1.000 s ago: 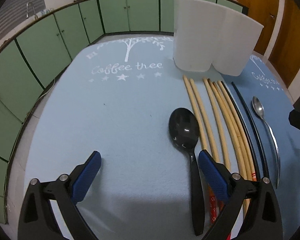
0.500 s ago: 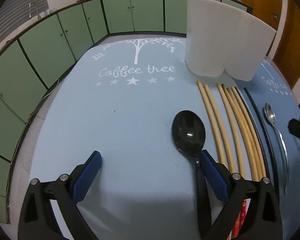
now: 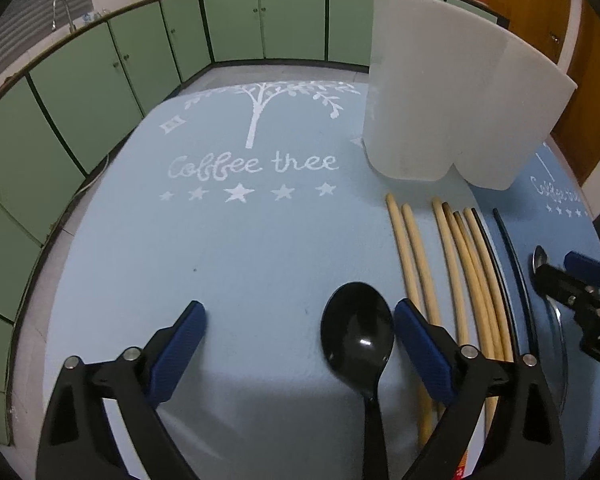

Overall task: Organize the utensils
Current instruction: 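Lower the left tool to the black spoon and close on its handle, then lift the black spoon with the left tool and drop it into the white holder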

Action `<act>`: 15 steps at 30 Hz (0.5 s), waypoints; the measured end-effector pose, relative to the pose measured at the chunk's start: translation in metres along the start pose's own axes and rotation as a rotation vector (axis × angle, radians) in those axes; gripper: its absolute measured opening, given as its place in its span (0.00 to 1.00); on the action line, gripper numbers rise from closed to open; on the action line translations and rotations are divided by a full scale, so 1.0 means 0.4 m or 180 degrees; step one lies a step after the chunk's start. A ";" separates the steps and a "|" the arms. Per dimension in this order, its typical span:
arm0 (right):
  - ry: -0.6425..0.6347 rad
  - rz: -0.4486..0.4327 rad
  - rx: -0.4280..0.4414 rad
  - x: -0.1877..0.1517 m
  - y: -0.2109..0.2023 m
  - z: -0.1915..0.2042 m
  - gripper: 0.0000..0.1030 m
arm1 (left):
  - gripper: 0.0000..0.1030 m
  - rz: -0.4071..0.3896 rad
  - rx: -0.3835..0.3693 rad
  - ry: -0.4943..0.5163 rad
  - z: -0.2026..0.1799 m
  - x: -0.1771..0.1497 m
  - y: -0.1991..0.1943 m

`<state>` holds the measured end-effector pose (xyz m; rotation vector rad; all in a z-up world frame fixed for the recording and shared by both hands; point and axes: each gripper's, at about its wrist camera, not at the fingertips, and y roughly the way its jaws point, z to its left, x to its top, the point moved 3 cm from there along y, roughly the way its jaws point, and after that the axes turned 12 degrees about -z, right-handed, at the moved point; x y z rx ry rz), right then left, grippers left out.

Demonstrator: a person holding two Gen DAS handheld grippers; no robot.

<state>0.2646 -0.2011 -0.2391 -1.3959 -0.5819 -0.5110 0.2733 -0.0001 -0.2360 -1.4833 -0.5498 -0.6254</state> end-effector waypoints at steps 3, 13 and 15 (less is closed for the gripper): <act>0.0006 0.0039 -0.0003 -0.006 0.011 -0.001 0.50 | 0.86 0.0002 -0.0051 -0.0014 -0.001 0.002 0.005; -0.0039 0.0062 -0.0034 -0.004 0.024 0.016 0.37 | 0.59 0.0014 -0.0247 -0.0031 -0.028 -0.003 -0.019; -0.0084 0.0057 -0.0059 -0.004 0.026 0.019 0.26 | 0.48 0.0014 -0.0295 -0.0046 -0.036 -0.003 -0.025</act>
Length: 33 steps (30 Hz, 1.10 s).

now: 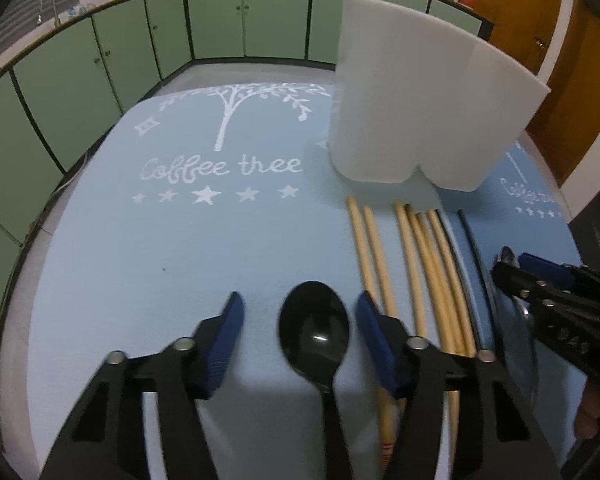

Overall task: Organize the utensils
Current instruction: 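Lift the black spoon with the left tool and drop it into the white holder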

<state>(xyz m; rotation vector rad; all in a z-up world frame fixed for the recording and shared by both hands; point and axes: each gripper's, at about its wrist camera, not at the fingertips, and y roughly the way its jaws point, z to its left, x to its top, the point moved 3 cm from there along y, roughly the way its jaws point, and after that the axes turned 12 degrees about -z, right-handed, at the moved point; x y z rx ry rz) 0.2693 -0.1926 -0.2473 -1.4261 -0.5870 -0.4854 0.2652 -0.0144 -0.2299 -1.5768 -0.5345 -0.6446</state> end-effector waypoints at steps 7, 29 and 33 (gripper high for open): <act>0.0054 -0.0118 0.0109 -0.001 -0.027 -0.017 0.26 | 0.32 -0.0144 -0.0204 -0.0066 -0.007 0.009 -0.027; 0.0096 -0.1305 0.0554 0.127 -0.286 -0.061 0.26 | 0.32 -0.1434 -0.0400 -0.0090 -0.007 0.108 -0.230; 0.0151 -0.1539 0.0678 0.193 -0.342 -0.072 0.26 | 0.32 -0.1692 -0.0491 -0.0093 -0.015 0.183 -0.277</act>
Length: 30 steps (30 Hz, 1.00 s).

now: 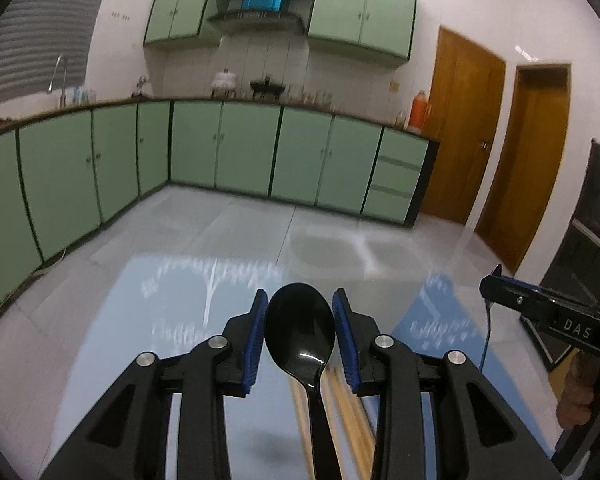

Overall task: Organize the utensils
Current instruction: 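Lift the black spoon with the left tool and drop it into the white holder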

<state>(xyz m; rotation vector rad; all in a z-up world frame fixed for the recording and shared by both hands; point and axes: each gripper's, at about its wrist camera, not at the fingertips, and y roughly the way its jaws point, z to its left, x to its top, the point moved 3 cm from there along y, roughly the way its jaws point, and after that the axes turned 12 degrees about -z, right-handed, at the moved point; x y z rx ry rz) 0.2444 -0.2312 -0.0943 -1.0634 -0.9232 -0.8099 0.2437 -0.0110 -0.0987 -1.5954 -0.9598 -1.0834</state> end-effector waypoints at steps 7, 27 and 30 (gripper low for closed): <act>-0.0061 -0.0451 0.0137 0.177 0.017 0.012 0.26 | 0.32 -0.0536 -0.0134 0.0008 -0.027 0.187 0.060; -0.0150 -0.0425 -0.0113 0.155 0.322 -0.063 0.26 | 0.32 -0.0596 0.0002 0.0098 0.001 0.144 0.369; -0.0167 -0.0333 -0.0098 0.117 0.330 -0.054 0.26 | 0.32 -0.0508 -0.0015 0.0111 0.006 0.118 0.380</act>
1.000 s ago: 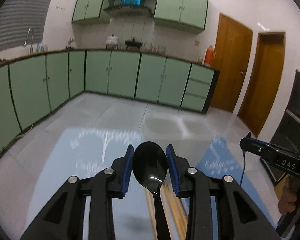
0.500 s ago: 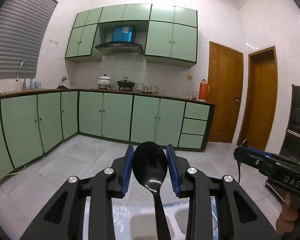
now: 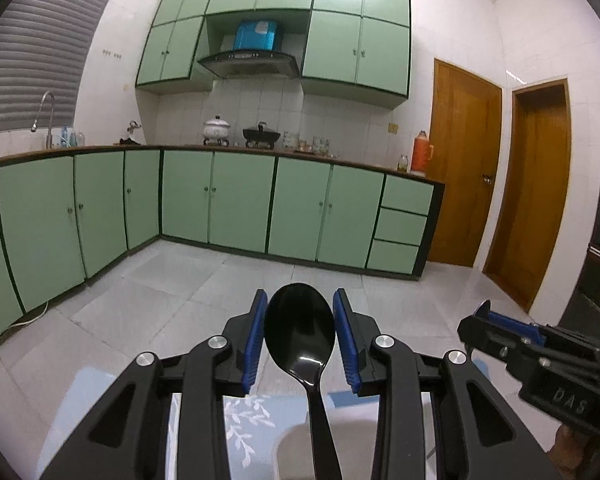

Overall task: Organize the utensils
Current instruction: 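Lift the black spoon with the left tool and drop it into the white holder, then grasp a red-and-wood chopstick with the left tool while the right tool grasps a black chopstick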

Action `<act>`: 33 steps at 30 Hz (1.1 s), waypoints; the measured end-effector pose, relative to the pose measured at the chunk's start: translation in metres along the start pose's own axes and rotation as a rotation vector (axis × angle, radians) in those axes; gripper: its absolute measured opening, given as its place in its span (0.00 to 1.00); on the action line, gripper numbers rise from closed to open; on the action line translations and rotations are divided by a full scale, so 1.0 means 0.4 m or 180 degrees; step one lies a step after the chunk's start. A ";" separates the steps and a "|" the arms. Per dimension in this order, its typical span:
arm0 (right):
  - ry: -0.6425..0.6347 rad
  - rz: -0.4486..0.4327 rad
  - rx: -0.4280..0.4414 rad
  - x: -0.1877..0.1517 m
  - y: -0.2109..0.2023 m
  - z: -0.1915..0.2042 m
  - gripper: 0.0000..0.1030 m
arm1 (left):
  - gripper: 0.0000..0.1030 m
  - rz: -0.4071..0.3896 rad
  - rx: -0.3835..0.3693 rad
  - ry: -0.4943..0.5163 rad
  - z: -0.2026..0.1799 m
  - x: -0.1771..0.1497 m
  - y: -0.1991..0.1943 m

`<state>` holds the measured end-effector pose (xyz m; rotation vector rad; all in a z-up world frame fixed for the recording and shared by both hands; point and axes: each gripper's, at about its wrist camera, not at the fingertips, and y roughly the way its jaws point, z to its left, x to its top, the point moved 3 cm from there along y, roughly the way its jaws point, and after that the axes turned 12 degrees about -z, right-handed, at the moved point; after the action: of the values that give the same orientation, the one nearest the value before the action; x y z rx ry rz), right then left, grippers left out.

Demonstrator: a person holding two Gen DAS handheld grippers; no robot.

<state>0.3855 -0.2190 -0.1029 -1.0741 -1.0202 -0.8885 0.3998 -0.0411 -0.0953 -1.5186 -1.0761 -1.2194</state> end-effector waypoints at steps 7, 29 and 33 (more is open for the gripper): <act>-0.0083 0.0095 0.0024 -0.046 -0.017 0.029 0.28 | 0.33 0.0153 -0.0005 -0.0046 0.015 -0.041 -0.017; 0.0189 0.0770 -0.0285 -0.345 -0.447 0.075 0.61 | 0.57 0.1319 0.0095 0.0106 0.002 -0.270 -0.486; 0.0236 0.0817 -0.0374 -0.402 -0.514 0.103 0.58 | 0.57 0.1468 0.0159 0.0111 -0.005 -0.333 -0.562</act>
<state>0.1382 -0.2167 -0.1961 -1.2312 -0.7559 -0.7796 0.1637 -0.0037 -0.2006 -1.5881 -0.6743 -0.8864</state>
